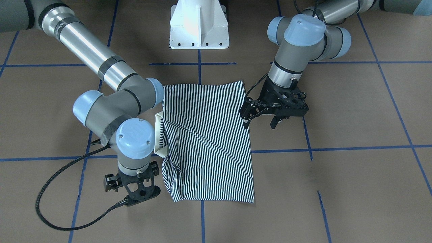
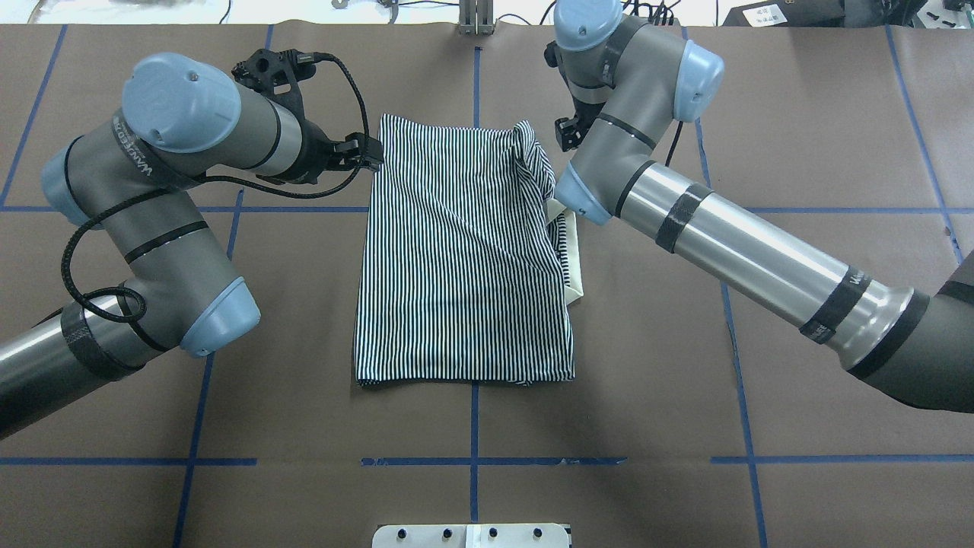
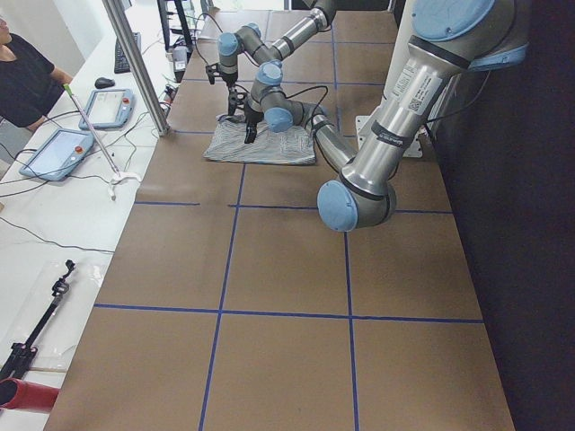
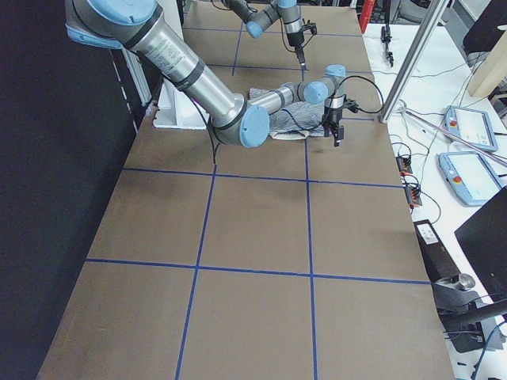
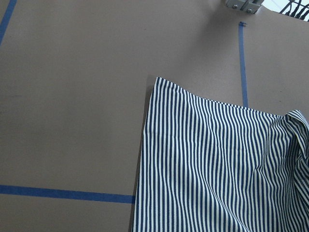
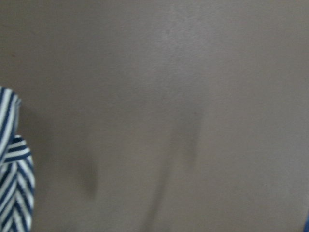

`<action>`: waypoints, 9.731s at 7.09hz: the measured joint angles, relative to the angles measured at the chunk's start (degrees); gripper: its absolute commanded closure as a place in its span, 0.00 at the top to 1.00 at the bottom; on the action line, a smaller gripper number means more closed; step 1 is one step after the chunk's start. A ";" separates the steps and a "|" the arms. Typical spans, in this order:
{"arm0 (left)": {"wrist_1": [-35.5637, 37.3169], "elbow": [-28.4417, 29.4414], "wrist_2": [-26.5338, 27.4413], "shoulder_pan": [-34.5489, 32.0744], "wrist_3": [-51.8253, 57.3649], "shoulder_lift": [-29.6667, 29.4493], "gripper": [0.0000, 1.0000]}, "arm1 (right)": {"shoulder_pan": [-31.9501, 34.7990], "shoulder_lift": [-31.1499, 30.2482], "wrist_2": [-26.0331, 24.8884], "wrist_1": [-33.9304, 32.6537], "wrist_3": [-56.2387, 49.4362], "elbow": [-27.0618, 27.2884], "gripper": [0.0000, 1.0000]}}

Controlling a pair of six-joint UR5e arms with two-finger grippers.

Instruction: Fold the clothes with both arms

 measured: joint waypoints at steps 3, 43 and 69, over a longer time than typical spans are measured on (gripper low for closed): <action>0.04 -0.01 0.00 0.00 0.00 -0.10 1.00 | 0.76 3.30 4.61 0.00 4.55 1.01 1.00; 21.92 -4.18 11.02 22.55 -39.62 1.28 0.83 | -3.84 -19.26 13.92 -6.14 31.98 37.76 1.00; 22.10 -10.69 10.65 22.86 -21.19 3.92 0.00 | -26.89 -19.07 -3.63 -6.19 89.33 38.91 1.00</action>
